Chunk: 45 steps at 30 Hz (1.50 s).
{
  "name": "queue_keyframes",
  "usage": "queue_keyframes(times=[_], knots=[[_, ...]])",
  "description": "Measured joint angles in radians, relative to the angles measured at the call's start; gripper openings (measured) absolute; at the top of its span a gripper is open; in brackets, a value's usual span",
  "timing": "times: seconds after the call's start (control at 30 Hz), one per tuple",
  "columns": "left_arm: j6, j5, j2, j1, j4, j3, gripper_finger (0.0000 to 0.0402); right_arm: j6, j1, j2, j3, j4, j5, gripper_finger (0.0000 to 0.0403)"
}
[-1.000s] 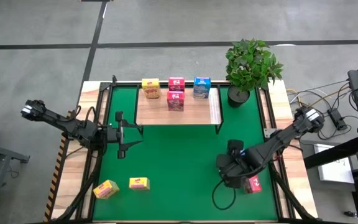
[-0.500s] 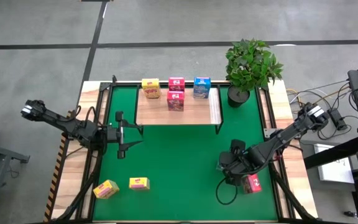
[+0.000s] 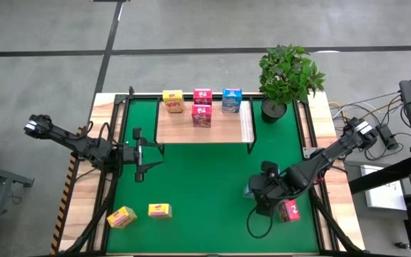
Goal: Stack cereal on shelf
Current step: Put the bottom blue cereal box on the shelf aligned with the other blue cereal box
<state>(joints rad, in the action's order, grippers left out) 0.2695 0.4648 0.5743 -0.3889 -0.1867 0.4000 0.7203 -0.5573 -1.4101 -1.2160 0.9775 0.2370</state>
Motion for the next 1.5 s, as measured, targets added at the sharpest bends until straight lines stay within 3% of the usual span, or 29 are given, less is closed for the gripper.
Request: queue_keyframes(times=[0.27, 0.53, 1.07, 1.3, 1.5], knots=[[0.001, 0.0, 0.0, 0.0, 0.0, 0.0, 0.024, -0.056, 0.016, 0.0, -0.128, -0.004, 0.027, 0.0137], [0.002, 0.0, 0.0, 0.0, 0.0, 0.0, 0.024, -0.155, 0.052, 0.0, -0.197, -0.083, 0.026, 0.0135], [0.002, 0.0, 0.0, 0.0, 0.0, 0.0, 0.024, -0.332, 0.177, 0.0, -0.384, -0.079, -0.024, 0.0134], [0.002, 0.0, 0.0, 0.001, 0.0, 0.0, 0.024, -0.487, 0.275, -0.023, -0.513, -0.033, -0.039, 0.0134], [0.002, 0.0, 0.002, 0.001, 0.0, 0.0, 0.024, -0.576, 0.369, -0.093, -0.681, 0.161, -0.054, 0.0134]])
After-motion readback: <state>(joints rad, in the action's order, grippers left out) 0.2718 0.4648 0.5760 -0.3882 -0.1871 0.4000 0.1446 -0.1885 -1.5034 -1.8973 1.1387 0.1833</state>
